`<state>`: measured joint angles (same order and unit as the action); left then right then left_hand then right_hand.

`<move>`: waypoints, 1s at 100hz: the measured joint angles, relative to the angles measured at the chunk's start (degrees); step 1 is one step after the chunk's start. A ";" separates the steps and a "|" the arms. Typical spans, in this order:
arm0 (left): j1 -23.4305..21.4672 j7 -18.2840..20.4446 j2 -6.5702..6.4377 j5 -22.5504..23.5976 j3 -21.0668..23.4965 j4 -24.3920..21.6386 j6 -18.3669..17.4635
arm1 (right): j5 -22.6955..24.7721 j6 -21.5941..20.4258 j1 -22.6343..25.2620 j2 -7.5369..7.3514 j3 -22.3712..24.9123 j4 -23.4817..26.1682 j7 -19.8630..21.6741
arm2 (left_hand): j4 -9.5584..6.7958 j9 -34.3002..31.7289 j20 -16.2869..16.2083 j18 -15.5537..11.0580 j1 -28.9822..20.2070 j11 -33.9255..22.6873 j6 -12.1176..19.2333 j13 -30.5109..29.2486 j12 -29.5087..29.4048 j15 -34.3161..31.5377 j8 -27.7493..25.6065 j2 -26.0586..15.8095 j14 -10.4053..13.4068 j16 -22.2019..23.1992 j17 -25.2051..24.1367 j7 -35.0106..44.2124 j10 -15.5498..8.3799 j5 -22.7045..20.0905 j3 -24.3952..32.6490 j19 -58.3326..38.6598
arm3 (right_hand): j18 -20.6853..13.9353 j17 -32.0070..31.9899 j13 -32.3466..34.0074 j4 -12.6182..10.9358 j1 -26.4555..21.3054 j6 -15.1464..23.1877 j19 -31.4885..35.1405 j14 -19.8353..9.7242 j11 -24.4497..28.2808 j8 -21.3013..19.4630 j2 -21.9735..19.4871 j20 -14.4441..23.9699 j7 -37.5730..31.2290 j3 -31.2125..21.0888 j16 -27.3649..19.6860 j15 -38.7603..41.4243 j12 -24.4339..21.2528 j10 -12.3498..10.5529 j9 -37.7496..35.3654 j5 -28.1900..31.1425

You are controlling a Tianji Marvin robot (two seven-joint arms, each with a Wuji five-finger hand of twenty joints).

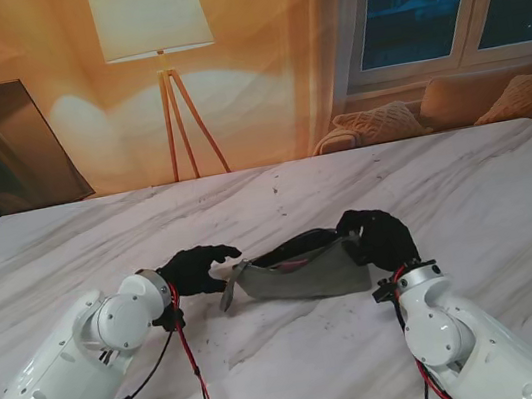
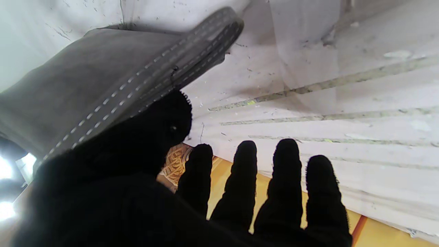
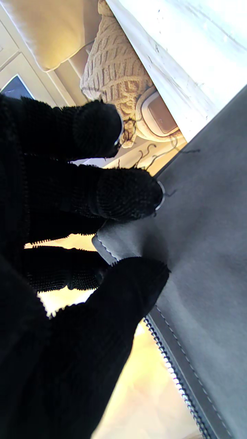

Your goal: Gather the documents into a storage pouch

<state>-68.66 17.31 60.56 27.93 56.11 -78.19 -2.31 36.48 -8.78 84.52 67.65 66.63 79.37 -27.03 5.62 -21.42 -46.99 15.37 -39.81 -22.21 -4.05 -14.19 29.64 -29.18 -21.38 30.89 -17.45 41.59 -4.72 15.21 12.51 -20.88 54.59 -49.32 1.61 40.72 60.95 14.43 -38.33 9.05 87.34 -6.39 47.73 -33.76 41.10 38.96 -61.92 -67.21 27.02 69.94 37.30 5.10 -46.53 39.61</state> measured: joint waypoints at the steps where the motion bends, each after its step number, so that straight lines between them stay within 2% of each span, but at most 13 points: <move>1: 0.04 -0.01 0.02 -0.07 -0.09 0.08 -0.02 | 0.00 0.00 0.00 0.00 0.00 0.00 0.00 | 0.00 0.03 0.01 0.00 0.00 0.29 0.00 0.00 -0.04 0.02 0.00 0.00 0.00 -0.11 0.00 -0.17 0.00 0.01 0.00 0.00 | 0.00 0.00 0.00 0.00 0.00 0.00 0.00 0.00 0.00 0.00 0.00 0.00 0.00 0.00 0.00 0.00 0.00 0.00 0.00 0.00; 28: 0.42 -0.53 0.66 -2.48 -1.20 1.32 -0.78 | -0.03 0.04 0.00 0.02 -0.02 0.04 0.01 | 0.00 0.63 0.62 0.00 1.87 0.20 0.00 0.57 -0.70 0.81 0.17 0.66 0.33 -0.68 0.00 -0.63 -0.44 0.07 0.53 0.68 | 0.00 0.01 0.00 0.00 0.00 0.02 0.00 0.00 0.00 0.00 0.00 0.00 0.00 0.01 0.01 0.00 0.00 0.00 0.00 0.04; 49: 0.60 2.08 0.42 -2.87 -1.53 1.27 -1.34 | -0.04 0.05 0.00 0.03 -0.02 0.06 0.03 | 0.00 0.62 1.32 0.00 1.46 0.17 0.00 0.57 -0.73 2.09 0.17 0.66 0.41 -1.66 0.00 -0.63 -0.55 0.06 1.24 2.05 | 0.00 0.02 0.00 0.00 0.00 0.03 0.00 0.00 0.00 0.00 0.00 0.00 0.00 0.01 0.10 0.00 0.00 0.00 0.00 0.07; 63: 1.01 3.05 0.24 -5.04 -1.98 1.39 -1.91 | -0.05 0.06 0.01 0.04 -0.02 0.06 0.03 | 0.00 0.62 1.91 0.00 1.55 0.17 0.00 0.98 -1.33 3.24 0.17 0.66 0.60 -2.49 0.00 -0.63 -0.58 0.04 1.24 3.65 | 0.00 0.02 0.00 0.00 0.00 0.04 0.00 0.00 -0.01 0.01 0.00 0.00 0.00 0.01 0.10 0.00 0.00 0.00 0.00 0.07; 80: 1.90 1.72 0.56 -6.94 -3.11 2.82 -2.45 | -0.26 0.06 -0.01 0.04 -0.17 0.07 0.10 | 0.00 0.62 1.97 0.04 1.92 0.94 0.00 0.98 -1.98 4.14 0.17 0.66 0.60 -3.10 0.00 0.09 -0.41 -1.21 1.18 4.94 | 0.00 0.02 0.00 0.00 0.00 0.04 0.00 0.00 0.00 0.01 0.00 0.00 0.00 0.02 0.10 0.00 0.00 0.00 0.00 0.07; 85: 2.13 1.09 0.85 -8.74 -3.33 3.51 -2.58 | -0.28 0.07 -0.03 0.04 -0.23 0.07 0.10 | 0.00 0.61 1.99 0.10 1.93 1.08 0.35 0.98 -2.08 4.60 -0.22 0.66 0.60 -3.17 -0.04 0.70 0.20 -1.89 1.17 5.49 | 0.00 0.02 0.00 0.00 0.00 0.04 0.00 0.00 0.00 0.01 0.00 0.00 0.00 0.02 0.10 0.00 0.00 0.00 0.00 0.07; 93: 2.31 0.49 1.25 -9.76 -3.54 4.12 -2.83 | -0.33 0.09 -0.06 0.04 -0.27 0.04 0.12 | -0.04 0.52 2.02 0.32 1.79 1.45 1.38 0.98 -2.09 4.67 -0.70 0.66 0.60 -3.26 -0.06 2.56 0.20 -5.62 1.17 6.62 | 0.00 0.02 0.00 0.00 0.00 0.04 0.00 0.00 -0.01 0.02 0.00 0.00 0.00 0.02 0.11 0.00 0.00 0.00 0.00 0.07; 96: 2.32 0.39 1.35 -9.76 -3.58 4.16 -2.90 | -0.36 0.10 -0.07 0.04 -0.28 0.04 0.13 | -0.35 0.48 2.02 0.34 1.46 1.45 1.62 0.98 -2.10 4.73 -1.27 0.66 0.60 -3.29 -0.06 4.29 0.19 -8.61 1.17 6.72 | 0.00 0.02 0.00 0.00 0.00 0.04 0.00 0.00 -0.01 0.03 0.00 0.00 0.00 0.02 0.11 0.00 0.00 0.00 0.00 0.07; 100: 2.32 0.40 1.45 -9.76 -3.62 4.15 -2.86 | -0.40 0.11 -0.07 0.04 -0.29 0.04 0.16 | -0.17 0.45 2.03 0.35 0.90 1.47 2.14 0.98 -2.11 4.77 -1.92 0.66 0.60 -3.41 -0.07 5.17 0.19 -9.76 1.26 7.21 | 0.00 0.02 0.00 0.00 0.00 0.04 0.00 0.00 -0.01 0.03 0.00 0.00 0.00 0.02 0.11 0.00 0.00 0.00 0.00 0.07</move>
<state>-66.34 17.71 62.01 18.17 52.49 -74.04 -5.17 36.08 -8.67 84.45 67.69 66.35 79.41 -26.86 5.46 -20.97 -44.96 15.71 -38.91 -20.74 -1.91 -13.21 27.53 -24.41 -23.29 31.55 -16.85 38.18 -4.80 20.38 12.70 -30.63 55.85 -42.11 1.61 40.74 60.95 14.43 -38.33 9.09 87.34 -6.39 47.72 -33.74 41.10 38.96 -61.92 -67.18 27.12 69.94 37.30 5.10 -46.53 39.68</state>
